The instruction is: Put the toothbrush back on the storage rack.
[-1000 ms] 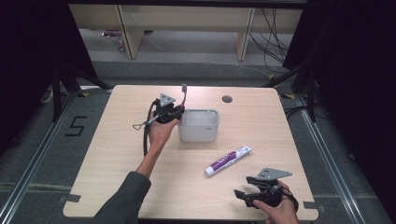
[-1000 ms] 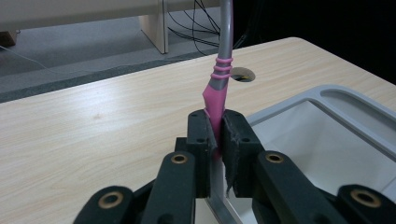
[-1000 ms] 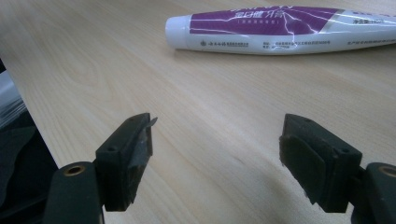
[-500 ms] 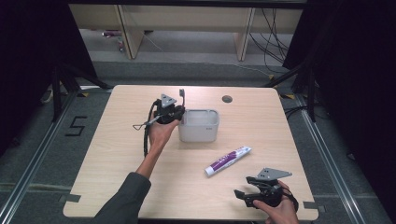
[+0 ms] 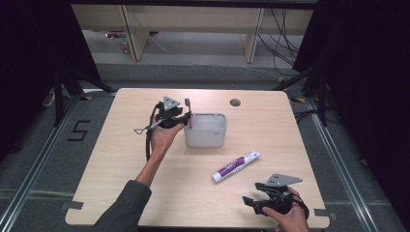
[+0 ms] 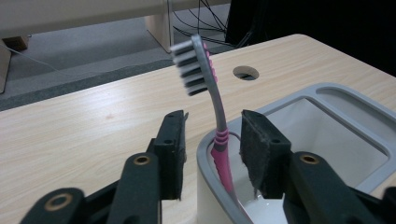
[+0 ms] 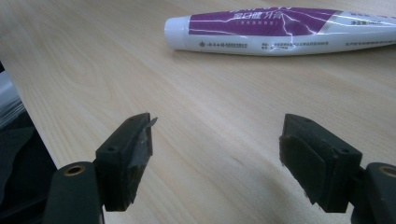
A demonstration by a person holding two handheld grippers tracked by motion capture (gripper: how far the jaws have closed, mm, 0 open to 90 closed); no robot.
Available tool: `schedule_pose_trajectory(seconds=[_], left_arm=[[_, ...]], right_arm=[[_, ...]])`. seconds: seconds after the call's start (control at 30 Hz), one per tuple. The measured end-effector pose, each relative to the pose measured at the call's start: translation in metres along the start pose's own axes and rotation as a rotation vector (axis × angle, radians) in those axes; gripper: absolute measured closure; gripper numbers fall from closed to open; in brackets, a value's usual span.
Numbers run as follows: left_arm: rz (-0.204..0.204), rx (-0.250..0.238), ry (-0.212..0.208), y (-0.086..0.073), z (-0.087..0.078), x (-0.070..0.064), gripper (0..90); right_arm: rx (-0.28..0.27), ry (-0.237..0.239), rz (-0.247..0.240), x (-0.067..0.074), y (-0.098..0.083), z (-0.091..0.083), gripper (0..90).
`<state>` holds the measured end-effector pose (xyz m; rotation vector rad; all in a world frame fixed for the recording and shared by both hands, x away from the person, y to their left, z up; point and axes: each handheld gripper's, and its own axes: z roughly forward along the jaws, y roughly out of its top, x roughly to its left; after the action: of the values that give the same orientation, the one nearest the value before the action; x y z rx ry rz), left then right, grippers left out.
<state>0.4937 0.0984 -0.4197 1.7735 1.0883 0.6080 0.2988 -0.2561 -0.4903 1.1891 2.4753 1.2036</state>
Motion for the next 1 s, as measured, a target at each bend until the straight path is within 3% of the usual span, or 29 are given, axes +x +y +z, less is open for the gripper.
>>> schedule_pose_trajectory(seconds=[0.13, 0.57, 1.0], left_arm=[[-0.010, 0.006, -0.002, 0.002, -0.007, 0.001, 53.4], [-0.027, 0.052, -0.065, 0.006, -0.039, -0.005, 45.6], [0.004, 0.079, -0.141, -0.006, -0.075, -0.011, 38.0]], right_arm=[[0.002, 0.000, -0.004, -0.001, 0.000, 0.000, 26.1], [-0.007, -0.002, 0.005, -0.001, 0.000, 0.000, 26.1], [-0.004, -0.001, 0.011, -0.001, 0.000, 0.001, 26.1]])
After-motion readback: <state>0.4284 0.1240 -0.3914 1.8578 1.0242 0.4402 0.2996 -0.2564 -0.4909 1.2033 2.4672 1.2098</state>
